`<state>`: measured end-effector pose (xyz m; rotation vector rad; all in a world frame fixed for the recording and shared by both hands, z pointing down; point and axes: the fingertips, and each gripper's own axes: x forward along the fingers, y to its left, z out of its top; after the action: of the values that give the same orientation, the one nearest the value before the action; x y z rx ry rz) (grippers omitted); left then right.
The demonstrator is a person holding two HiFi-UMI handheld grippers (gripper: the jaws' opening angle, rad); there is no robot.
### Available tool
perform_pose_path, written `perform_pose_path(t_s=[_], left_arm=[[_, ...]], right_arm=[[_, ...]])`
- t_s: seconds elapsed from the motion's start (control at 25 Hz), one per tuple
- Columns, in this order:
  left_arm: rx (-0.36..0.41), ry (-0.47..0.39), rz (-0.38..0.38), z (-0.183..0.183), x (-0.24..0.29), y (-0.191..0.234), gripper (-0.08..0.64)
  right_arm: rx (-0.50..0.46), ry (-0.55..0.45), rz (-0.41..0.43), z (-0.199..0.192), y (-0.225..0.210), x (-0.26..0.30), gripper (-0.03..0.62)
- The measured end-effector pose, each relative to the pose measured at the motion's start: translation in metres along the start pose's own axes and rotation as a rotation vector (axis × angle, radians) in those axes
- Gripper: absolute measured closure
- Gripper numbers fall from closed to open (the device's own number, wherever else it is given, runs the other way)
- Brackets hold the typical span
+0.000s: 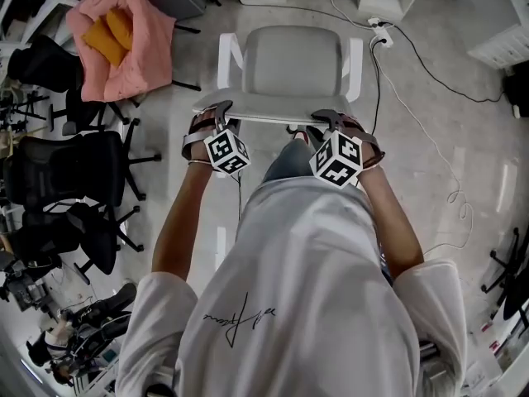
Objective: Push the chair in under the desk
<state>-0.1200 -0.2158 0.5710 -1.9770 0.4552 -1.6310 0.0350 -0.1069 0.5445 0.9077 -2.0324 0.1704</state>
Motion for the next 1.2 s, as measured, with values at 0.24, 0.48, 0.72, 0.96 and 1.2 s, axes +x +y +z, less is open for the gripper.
perform_pose_path(t_s=[0.24, 0.48, 0.72, 0.96, 1.2], left_arm=[[0.020, -0.011, -0.008, 0.026, 0.014, 0.012, 0.386], [0.037, -0.008, -0.007, 0.047, 0.025, 0.023, 0.388], [0.048, -0.010, -0.008, 0.059, 0.030, 0.025, 0.390], [0.049, -0.018, -0.010, 0.071, 0.036, 0.034, 0.390], [0.053, -0.029, -0.001, 0.081, 0.041, 0.039, 0.390]], right_arm=[[0.040, 0.016, -0.025, -0.014, -0.025, -0.003, 0.465], [0.102, -0.002, -0.069, -0.025, -0.048, -0.006, 0.453], [0.117, -0.002, -0.079, -0.033, -0.060, -0.008, 0.448], [0.119, -0.007, -0.098, -0.037, -0.075, -0.010, 0.446], [0.129, -0.005, -0.110, -0.043, -0.086, -0.011, 0.443]])
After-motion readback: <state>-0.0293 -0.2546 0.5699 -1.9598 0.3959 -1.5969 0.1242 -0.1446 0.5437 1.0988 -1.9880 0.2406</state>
